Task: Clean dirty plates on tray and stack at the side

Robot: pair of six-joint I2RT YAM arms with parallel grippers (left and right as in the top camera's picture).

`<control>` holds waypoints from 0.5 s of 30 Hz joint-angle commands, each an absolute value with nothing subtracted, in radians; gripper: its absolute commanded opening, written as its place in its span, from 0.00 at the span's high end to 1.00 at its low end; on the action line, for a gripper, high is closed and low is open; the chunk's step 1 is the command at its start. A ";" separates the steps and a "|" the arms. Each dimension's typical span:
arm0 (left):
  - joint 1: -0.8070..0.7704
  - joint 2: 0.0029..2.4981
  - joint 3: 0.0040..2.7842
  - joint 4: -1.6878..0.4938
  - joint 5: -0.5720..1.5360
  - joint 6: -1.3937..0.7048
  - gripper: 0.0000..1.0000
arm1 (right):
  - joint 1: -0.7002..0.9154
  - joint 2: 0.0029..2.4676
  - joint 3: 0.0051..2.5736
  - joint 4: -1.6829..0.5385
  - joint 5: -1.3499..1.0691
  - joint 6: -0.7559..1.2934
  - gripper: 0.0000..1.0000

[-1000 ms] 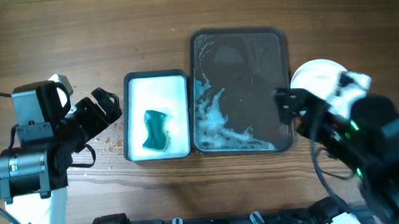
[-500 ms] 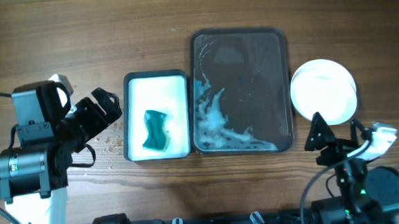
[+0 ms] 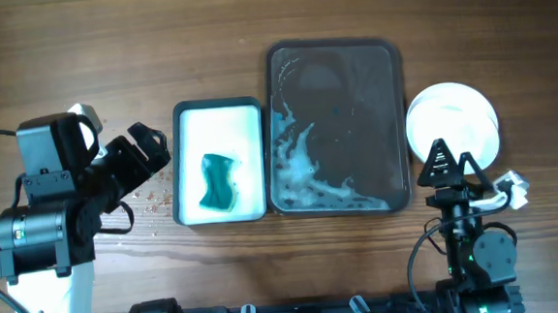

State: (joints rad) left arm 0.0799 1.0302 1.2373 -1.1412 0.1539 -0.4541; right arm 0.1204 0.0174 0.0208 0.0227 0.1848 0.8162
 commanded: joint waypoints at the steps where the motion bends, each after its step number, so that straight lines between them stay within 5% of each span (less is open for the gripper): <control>1: 0.086 1.030 1.246 -1.139 0.141 -0.450 0.00 | 0.113 0.003 0.005 0.028 0.200 1.028 0.00; 11: 0.086 1.030 1.246 -1.139 0.141 -0.450 0.00 | 0.113 0.003 0.005 0.033 0.315 1.390 0.01; 15: 0.086 1.030 1.246 -1.139 0.141 -0.450 0.00 | 0.113 0.003 0.005 0.027 0.192 1.176 0.00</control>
State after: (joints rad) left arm 0.0799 1.0306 1.2373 -1.1408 0.1539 -0.4541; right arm 0.1204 0.0154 0.0135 0.0242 0.2886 1.2774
